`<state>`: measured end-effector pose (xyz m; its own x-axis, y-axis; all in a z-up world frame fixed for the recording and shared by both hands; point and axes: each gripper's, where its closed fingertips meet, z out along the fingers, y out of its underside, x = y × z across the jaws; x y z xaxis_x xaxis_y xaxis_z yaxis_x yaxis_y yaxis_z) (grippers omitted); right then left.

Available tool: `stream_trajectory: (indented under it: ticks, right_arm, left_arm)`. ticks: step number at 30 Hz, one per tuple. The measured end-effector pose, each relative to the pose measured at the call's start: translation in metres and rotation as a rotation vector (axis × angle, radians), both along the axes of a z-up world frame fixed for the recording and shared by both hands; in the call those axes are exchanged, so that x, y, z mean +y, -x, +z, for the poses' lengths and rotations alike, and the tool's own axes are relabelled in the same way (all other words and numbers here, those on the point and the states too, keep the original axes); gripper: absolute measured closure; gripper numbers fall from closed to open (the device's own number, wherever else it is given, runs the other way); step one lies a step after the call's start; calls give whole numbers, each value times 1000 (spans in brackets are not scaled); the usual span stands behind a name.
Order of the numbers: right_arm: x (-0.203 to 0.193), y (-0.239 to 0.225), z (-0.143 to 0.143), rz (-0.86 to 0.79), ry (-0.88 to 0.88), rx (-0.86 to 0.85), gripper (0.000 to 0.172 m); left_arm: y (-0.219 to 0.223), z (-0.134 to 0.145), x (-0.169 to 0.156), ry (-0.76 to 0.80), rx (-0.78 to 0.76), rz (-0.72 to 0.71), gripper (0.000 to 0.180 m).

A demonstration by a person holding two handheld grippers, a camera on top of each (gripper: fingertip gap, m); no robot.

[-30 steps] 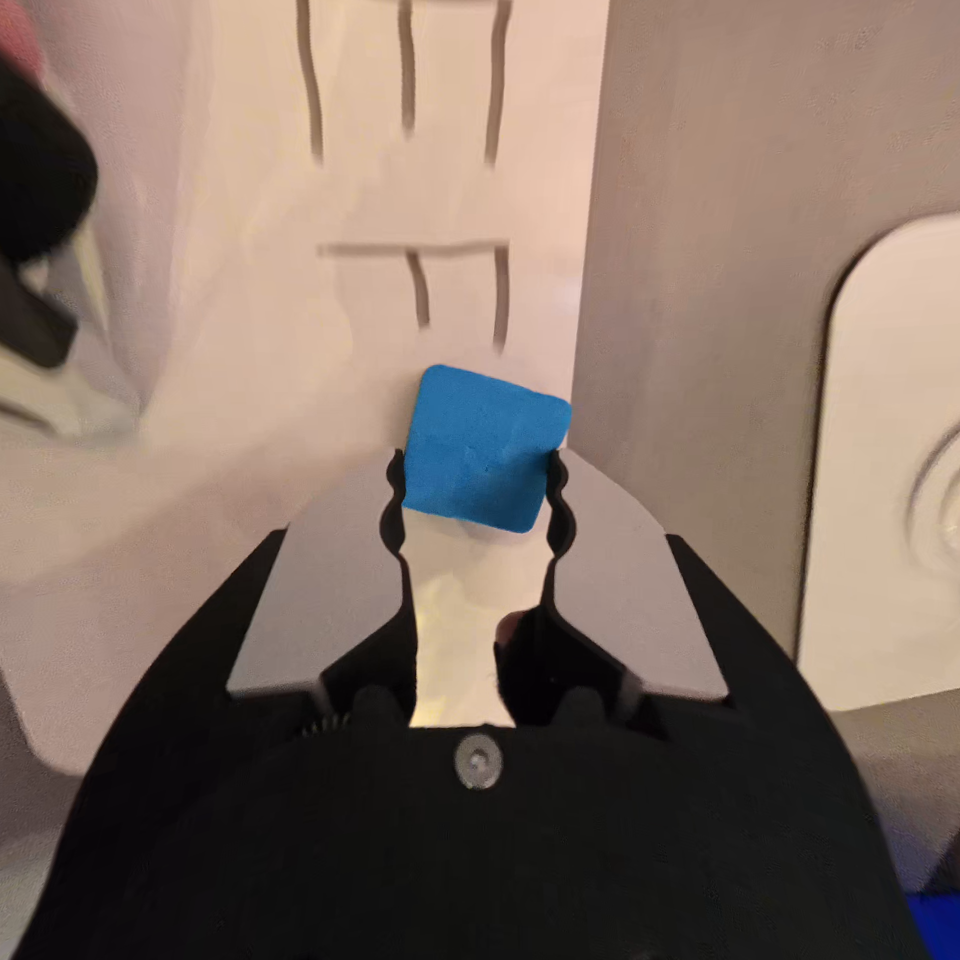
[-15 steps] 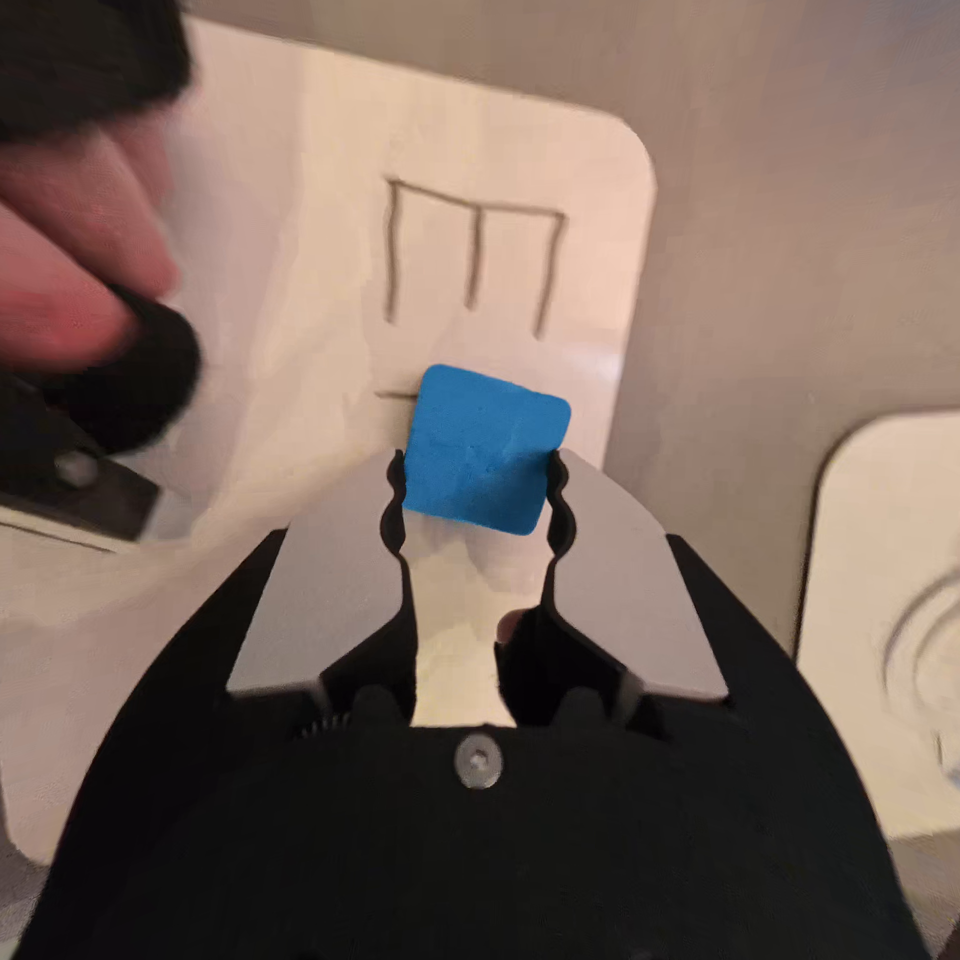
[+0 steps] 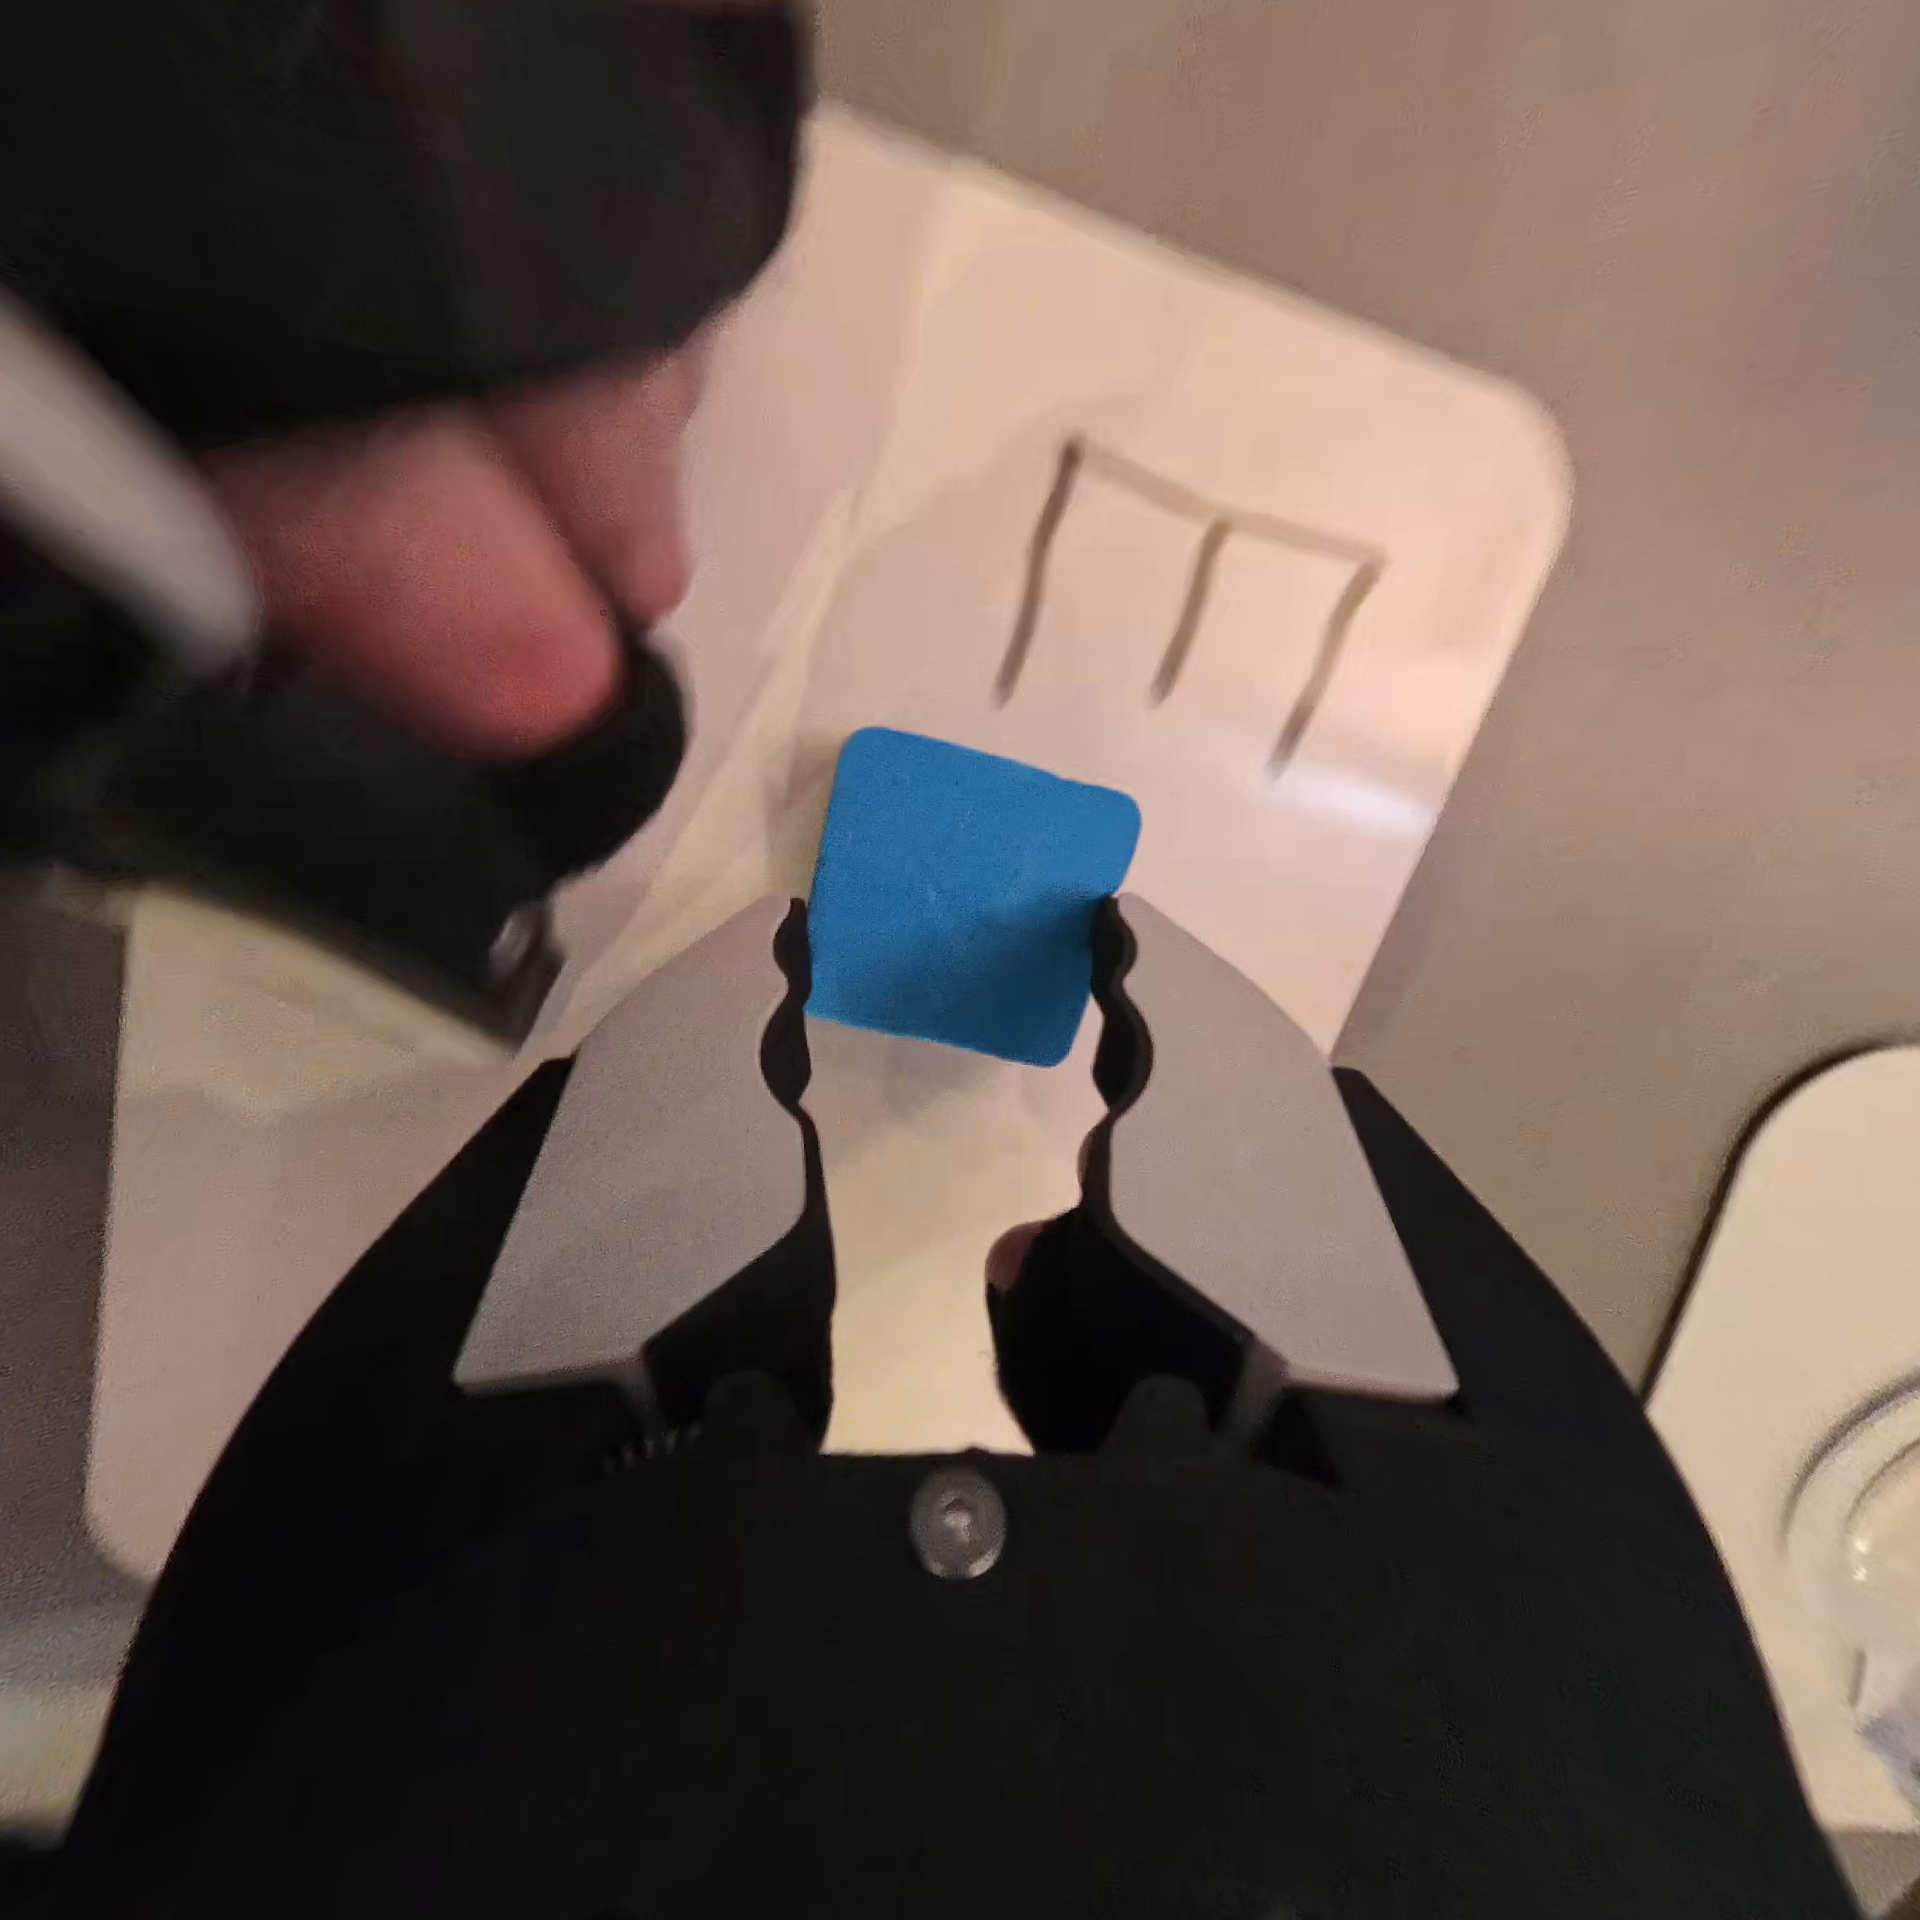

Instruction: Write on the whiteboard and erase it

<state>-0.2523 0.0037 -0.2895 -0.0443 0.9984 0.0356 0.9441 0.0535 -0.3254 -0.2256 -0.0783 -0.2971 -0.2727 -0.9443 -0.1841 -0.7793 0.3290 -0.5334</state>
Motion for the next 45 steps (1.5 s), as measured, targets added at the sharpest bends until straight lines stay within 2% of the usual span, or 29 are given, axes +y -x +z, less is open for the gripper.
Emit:
stream_trajectory:
  ticks: [1,3,5,7,9,10,12,14,17,18,20,21,24,27,30,33,36,39,41,43,45]
  right_arm:
    - [1,-14,0,-20,10,-27,118]
    - [31,-21,0,-152,-36,-28,118]
    - [22,5,-1,-71,-50,-3,118]
    - [1,-6,0,-6,-14,-34,118]
    - [20,-25,-1,-114,-27,-61,118]
    - [18,-20,-1,-93,-26,-72,118]
    - [-1,3,0,50,-28,-53,118]
    - [18,14,-1,-51,-56,-3,118]
    - [28,-18,-1,-95,-36,-58,118]
    - [20,-20,-1,-57,-17,-68,118]
    - [5,8,-1,58,-26,-35,118]
    - [13,14,-1,48,-61,-36,118]
    - [25,8,0,5,18,-12,118]
    - [28,47,-1,84,-42,-5,118]
    - [40,31,-1,62,-23,-54,118]
    - [28,56,-2,158,-58,-50,118]
    - [39,41,-2,104,-31,-70,118]
    - [24,68,-2,186,-62,-32,117]
    - [46,56,-2,99,-81,-85,118]
    - [32,41,-2,162,-25,-117,118]
    - [19,68,-2,227,-57,-71,117]
  left_arm:
    - [0,0,0,-2,2,1,179]
    - [0,0,0,-8,10,1,179]
    - [-1,0,0,-11,4,1,179]
    - [-1,0,0,-8,-1,5,179]
    - [-1,0,0,-12,7,5,179]
    - [-1,0,0,-15,9,4,179]
    - [-2,0,0,-18,2,3,179]
    - [-2,0,0,-21,3,5,179]
    - [-2,0,0,-19,0,6,179]
    - [-2,0,0,-27,4,4,179]
    - [-2,1,0,-43,7,-2,179]
    - [-2,1,0,-46,3,-3,179]
    - [-2,1,0,-72,4,-4,179]
    - [-3,1,-1,-81,3,-6,179]
    - [-4,1,-1,-89,0,-4,179]
    - [-4,1,-1,-90,2,-4,179]
    - [-4,1,-1,-95,-3,-2,179]
    - [-4,1,-1,-95,0,-2,179]
    - [-5,1,-1,-95,-4,-2,179]
    - [-5,1,-1,-101,-2,0,179]
    - [-5,1,-1,-101,0,-1,179]
